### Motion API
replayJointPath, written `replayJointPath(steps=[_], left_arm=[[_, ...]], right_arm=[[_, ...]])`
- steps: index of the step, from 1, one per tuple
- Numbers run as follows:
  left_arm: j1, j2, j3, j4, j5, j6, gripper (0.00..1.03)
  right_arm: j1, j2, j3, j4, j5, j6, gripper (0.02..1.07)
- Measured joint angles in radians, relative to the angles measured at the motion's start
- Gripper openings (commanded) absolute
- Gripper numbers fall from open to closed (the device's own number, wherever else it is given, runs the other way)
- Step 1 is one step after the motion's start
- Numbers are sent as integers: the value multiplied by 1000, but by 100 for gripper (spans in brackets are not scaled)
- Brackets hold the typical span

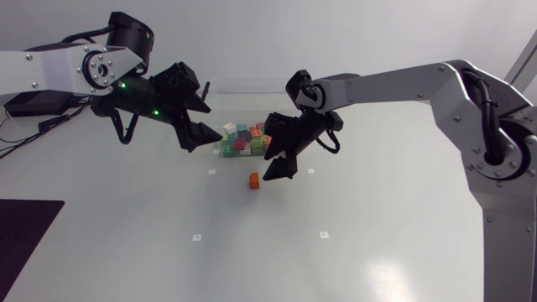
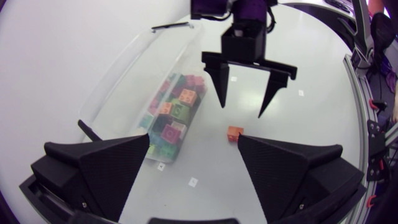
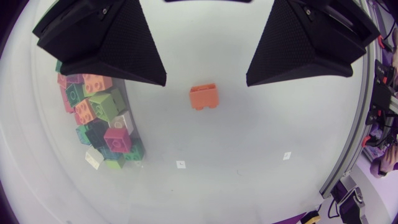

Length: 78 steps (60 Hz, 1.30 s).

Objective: Place the duplo bricks in the container

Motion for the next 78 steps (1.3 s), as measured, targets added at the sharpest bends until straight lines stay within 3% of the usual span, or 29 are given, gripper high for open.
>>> replayJointPath(steps=[19, 31, 46, 52, 65, 78], left_arm=[[47, -75, -105, 0, 0, 39, 99], [133, -166, -215, 169, 1, -66, 99], [190, -266, -367, 355, -10, -215, 99], [198, -303, -425, 427, -44, -258, 99], [198, -369, -537, 546, -134, -338, 99], [198, -442, -645, 654, -188, -378, 99]], right_arm=[[32, 62, 69, -58, 1, -21, 95], [37, 115, 140, -116, 12, -36, 94], [50, 186, 270, -223, 29, -55, 93], [58, 205, 309, -246, 41, -63, 92], [72, 242, 377, -309, 64, -74, 79], [77, 254, 403, -339, 92, -77, 79]])
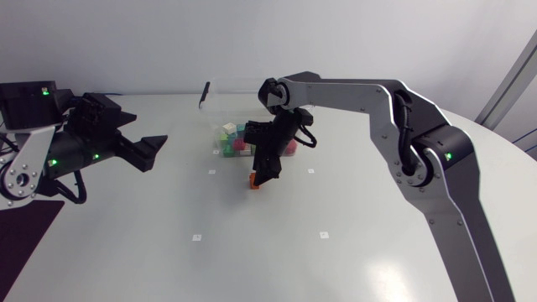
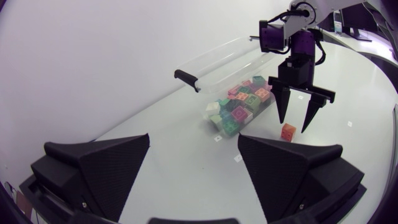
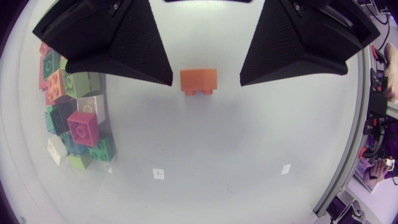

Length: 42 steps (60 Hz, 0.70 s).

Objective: Place the duplo bricks in the container

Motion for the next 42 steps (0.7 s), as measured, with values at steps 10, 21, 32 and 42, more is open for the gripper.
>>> replayJointPath(steps=[10, 21, 32, 42], left_arm=[[0, -39, -40, 16, -14, -6, 99], [0, -91, -74, 28, -16, -12, 99], [4, -106, -80, 32, -17, -12, 99], [6, -128, -103, 34, -17, -16, 99]], right_arm=[[5, 0, -5, 16, 59, 1, 79], [50, -18, -72, 126, 146, 18, 77], [77, -35, -159, 166, 181, 42, 77], [79, -58, -199, 185, 198, 52, 69]])
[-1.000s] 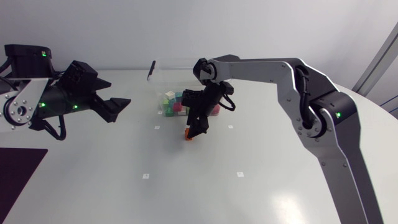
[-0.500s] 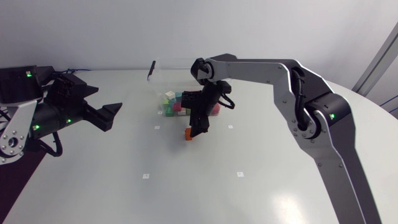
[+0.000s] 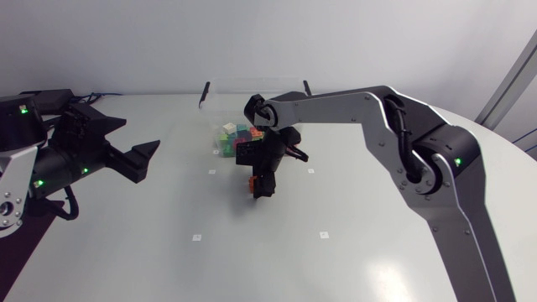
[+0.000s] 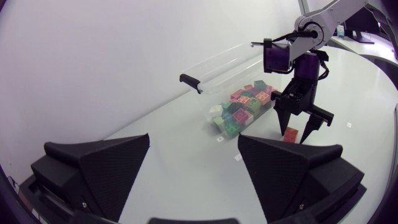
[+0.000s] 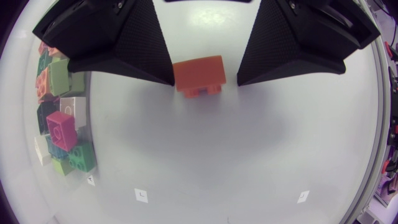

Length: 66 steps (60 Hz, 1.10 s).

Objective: Place the duplo bricks in the container

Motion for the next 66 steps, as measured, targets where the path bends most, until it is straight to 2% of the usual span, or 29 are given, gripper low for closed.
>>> replayJointPath(steps=[3, 4, 9, 16, 49, 66], left_arm=[[0, -9, -8, 0, 0, 0, 99], [1, -13, -11, 0, 0, 0, 99], [10, -26, -22, -1, 0, 0, 99], [20, -45, -28, -4, 0, 0, 99], [32, -183, -88, -39, -21, -3, 99], [46, -278, -157, -45, -37, -4, 99]], right_arm=[[3, -6, -11, 0, 0, 5, 48], [4, -8, -14, 0, 0, 6, 44], [9, -18, -27, 0, 1, 6, 30], [13, -40, -52, 0, 1, 10, 19], [7, -335, -254, 89, 4, 63, 18], [-44, -504, -328, 233, 3, 169, 18]])
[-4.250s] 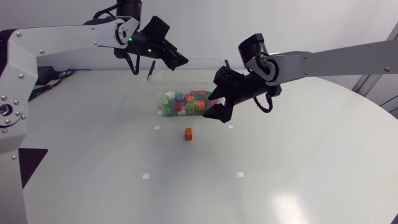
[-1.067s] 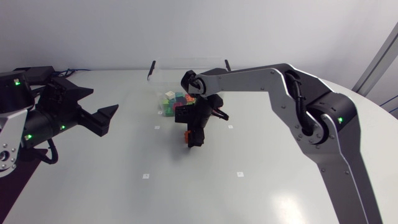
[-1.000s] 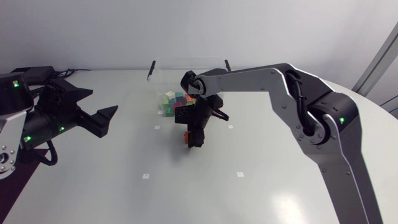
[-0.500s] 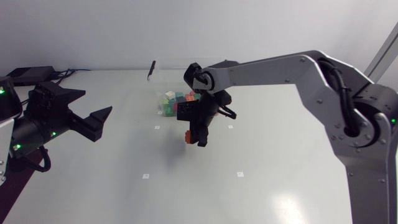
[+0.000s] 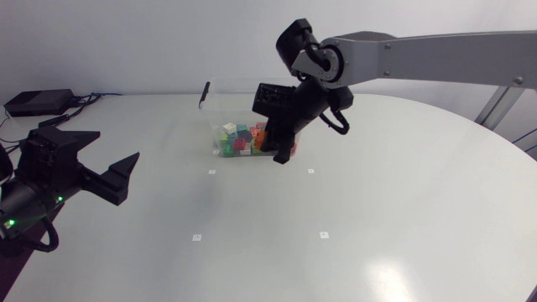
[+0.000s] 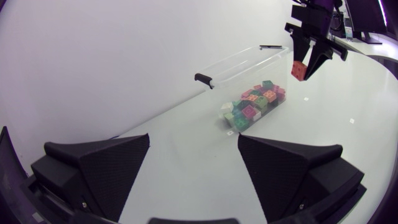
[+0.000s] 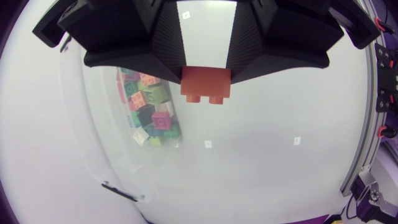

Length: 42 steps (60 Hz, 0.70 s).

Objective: Place the duplo bricks in the container

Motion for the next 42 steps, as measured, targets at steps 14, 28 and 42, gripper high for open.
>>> replayJointPath(steps=[14, 28, 42], left_arm=[[10, -47, -43, 3, -1, 0, 99], [19, -57, -91, 78, 0, 12, 99], [49, -96, -145, 98, 0, 12, 99]], right_arm=[[-39, -56, -18, 113, 0, 100, 18], [-80, -85, -20, 233, 16, 194, 18], [-111, -92, -32, 372, 46, 274, 18]])
